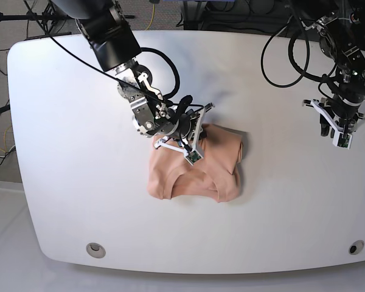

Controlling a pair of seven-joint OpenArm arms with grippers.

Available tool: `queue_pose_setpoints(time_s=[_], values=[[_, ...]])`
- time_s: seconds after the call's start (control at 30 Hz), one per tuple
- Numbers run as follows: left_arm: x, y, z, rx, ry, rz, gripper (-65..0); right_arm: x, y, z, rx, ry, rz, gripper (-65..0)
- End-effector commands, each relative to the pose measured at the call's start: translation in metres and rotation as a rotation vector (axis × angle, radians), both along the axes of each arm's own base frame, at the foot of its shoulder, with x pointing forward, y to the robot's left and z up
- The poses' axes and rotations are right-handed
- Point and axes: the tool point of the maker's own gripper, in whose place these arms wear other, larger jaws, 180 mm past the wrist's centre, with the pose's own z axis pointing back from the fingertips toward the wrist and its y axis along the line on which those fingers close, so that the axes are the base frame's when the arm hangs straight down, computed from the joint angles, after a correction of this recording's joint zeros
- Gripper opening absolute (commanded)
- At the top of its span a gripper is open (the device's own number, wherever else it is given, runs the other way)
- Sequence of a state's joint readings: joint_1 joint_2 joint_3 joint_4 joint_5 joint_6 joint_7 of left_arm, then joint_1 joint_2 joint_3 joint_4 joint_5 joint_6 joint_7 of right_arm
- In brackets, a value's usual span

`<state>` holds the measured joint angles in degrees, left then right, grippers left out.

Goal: Fold the T-shirt properly

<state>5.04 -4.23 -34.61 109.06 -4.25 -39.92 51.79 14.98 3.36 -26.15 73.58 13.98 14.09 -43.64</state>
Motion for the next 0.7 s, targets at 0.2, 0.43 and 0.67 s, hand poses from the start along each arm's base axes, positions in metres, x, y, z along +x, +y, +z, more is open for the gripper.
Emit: queue_pose_setpoints(time_s=[0.2, 0.43, 0.67], values=[[0.002, 0.0, 0.009, 0.009, -0.033, -0.011, -52.7, 0.026, -0.011, 0.014, -0.037, -0.038, -0.018, -63.9], [0.002, 0.001, 0.009, 0.012, -0.033, -0.012, -52.7, 0.03, -0.015, 0.054, -0.047, -0.118, -0.001, -63.9], [0.005, 0.011, 0.017, 0.05, -0.039, -0.016, -52.7, 0.019, -0.011, 0.092, -0.055, -0.183, 0.029, -64.2]])
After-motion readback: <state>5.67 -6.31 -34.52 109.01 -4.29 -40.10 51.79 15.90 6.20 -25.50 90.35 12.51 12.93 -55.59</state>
